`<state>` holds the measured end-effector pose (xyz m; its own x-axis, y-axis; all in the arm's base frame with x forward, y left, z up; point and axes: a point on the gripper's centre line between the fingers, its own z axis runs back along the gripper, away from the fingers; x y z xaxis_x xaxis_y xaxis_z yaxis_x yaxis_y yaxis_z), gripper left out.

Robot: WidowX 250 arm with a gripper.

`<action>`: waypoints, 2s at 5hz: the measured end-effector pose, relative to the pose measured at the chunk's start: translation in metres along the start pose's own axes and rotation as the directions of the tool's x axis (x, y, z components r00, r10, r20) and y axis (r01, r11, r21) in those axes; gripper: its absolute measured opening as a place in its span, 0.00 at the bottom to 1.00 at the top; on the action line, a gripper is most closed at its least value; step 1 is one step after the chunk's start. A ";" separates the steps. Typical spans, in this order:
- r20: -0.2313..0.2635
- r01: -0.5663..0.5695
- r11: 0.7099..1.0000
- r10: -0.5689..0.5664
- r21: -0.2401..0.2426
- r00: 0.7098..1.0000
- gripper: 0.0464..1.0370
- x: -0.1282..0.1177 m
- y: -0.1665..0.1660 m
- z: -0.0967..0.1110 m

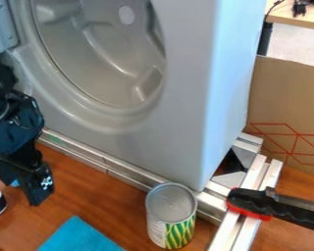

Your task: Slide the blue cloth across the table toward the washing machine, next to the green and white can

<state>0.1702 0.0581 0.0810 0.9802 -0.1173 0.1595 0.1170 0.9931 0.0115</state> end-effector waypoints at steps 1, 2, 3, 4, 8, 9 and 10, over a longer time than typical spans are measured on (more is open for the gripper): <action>-0.008 -0.002 1.000 0.002 -0.004 1.000 0.96 -0.002 -0.001 -0.002; -0.014 0.043 0.998 -0.044 -0.046 0.999 0.96 -0.006 -0.022 -0.015; -0.039 0.088 0.991 -0.092 -0.105 0.995 0.96 -0.002 -0.037 -0.037; -0.062 0.100 0.983 -0.111 -0.152 0.992 0.96 0.000 -0.048 -0.062; -0.340 0.044 0.968 -0.129 -0.246 0.932 0.96 -0.013 -0.066 -0.107; -0.369 -0.024 0.974 -0.062 -0.225 0.927 0.96 -0.015 -0.039 -0.109; -0.381 -0.045 0.977 -0.039 -0.209 0.924 0.96 -0.006 -0.017 -0.111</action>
<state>0.1801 0.0412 -0.0301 0.9618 -0.1495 -0.2294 0.1031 0.9739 -0.2022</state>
